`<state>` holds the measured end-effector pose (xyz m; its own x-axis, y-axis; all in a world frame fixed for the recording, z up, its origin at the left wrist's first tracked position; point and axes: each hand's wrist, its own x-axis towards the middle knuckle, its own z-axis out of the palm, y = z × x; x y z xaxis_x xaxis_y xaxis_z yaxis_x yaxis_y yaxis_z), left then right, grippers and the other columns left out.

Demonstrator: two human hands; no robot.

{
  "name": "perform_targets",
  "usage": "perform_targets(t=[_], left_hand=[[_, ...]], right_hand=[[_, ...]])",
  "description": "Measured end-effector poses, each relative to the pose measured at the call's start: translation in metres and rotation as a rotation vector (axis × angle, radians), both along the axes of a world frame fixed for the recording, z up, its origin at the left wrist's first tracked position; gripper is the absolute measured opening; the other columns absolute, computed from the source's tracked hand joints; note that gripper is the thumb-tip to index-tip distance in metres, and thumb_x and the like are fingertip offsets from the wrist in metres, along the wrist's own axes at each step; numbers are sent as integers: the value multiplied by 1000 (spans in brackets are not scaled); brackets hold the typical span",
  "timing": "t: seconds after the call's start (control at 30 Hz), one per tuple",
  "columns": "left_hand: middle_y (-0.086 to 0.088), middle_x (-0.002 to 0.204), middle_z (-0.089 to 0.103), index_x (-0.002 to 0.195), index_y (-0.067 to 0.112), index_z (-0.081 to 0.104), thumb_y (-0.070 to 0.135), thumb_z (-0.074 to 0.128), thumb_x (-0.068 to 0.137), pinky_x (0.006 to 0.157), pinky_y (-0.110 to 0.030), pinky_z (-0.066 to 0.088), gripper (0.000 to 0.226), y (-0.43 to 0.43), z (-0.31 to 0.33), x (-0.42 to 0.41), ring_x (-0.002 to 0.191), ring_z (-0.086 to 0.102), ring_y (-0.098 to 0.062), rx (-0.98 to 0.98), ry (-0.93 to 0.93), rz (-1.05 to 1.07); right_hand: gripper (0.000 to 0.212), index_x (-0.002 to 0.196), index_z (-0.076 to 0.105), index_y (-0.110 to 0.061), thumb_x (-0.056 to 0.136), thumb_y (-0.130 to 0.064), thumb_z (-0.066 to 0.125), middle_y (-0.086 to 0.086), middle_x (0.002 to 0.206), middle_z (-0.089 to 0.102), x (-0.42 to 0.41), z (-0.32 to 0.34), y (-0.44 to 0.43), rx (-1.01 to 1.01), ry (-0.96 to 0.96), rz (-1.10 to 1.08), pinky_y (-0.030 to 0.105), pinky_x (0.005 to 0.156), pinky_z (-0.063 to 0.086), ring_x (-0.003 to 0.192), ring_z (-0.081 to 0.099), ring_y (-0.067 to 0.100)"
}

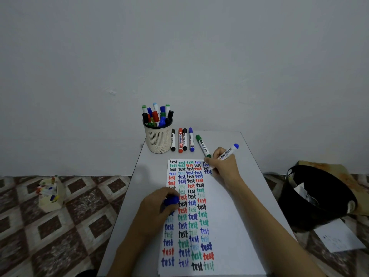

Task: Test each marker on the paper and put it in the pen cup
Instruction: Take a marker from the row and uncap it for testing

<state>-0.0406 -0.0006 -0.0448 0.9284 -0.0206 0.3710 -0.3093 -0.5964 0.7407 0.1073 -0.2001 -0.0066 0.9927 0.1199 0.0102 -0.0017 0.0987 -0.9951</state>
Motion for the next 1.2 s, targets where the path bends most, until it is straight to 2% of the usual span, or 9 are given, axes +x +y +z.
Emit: perform_targets(t=[0.1,0.27,0.47,0.57,0.73,0.83,0.97,1.1,1.2], left_hand=[[21,100,61,96,42,56,33,61,80,77,-18,51,19,1,-3,2,92,57,4,7,10,-7],[20,101,61,98,41,56,48,54,78,78,-17,50,21,2,-4,3,94,57,4,-5,1,-33],[21,101,61,97,42,56,48,55,78,79,-17,50,21,1,-3,3,95,57,4,-14,11,-29],[21,100,61,97,42,57,38,60,80,78,-18,51,18,1,-3,3,94,58,2,-16,30,-20],[22,101,60,99,37,59,30,64,82,78,-19,51,19,1,-5,3,94,57,3,-21,52,-18],[22,100,60,99,36,59,31,63,81,78,-19,51,18,1,-4,3,95,57,3,-23,51,-18],[24,96,60,96,44,55,38,61,80,77,-17,51,18,1,-2,4,93,58,3,-12,43,-20],[27,109,54,97,44,54,51,53,78,76,-15,51,21,2,-3,4,94,58,3,-4,35,-26],[24,101,60,97,44,54,51,53,77,76,-16,51,21,1,-3,4,94,58,3,-12,33,-23]], right_hand=[[33,65,43,-7,78,17,61,9,56,48,0,-6,3,-91,-52,-2,18,40,42,41,51,8],[35,63,42,-9,77,16,61,-2,53,54,4,-15,1,-177,-116,-14,21,46,46,48,57,5],[30,61,44,-11,70,9,65,14,66,57,6,-18,1,-222,-172,18,33,60,54,67,65,24],[32,61,43,-10,72,12,63,18,70,56,4,-19,4,-281,-189,11,34,60,56,71,66,29],[34,65,40,-7,78,20,57,14,67,52,4,-16,4,-242,-206,18,21,53,51,62,66,9],[31,66,41,-6,77,16,60,25,74,55,4,-17,4,-263,-204,15,26,57,55,74,68,29],[32,64,41,-6,75,16,61,14,69,53,3,-16,6,-296,-216,28,17,55,50,69,62,19],[34,62,42,-8,74,16,63,13,68,53,7,-19,3,-239,-187,9,32,62,57,70,63,24],[34,63,41,-8,76,16,62,13,68,52,6,-19,2,-238,-189,0,38,65,57,70,63,26]])
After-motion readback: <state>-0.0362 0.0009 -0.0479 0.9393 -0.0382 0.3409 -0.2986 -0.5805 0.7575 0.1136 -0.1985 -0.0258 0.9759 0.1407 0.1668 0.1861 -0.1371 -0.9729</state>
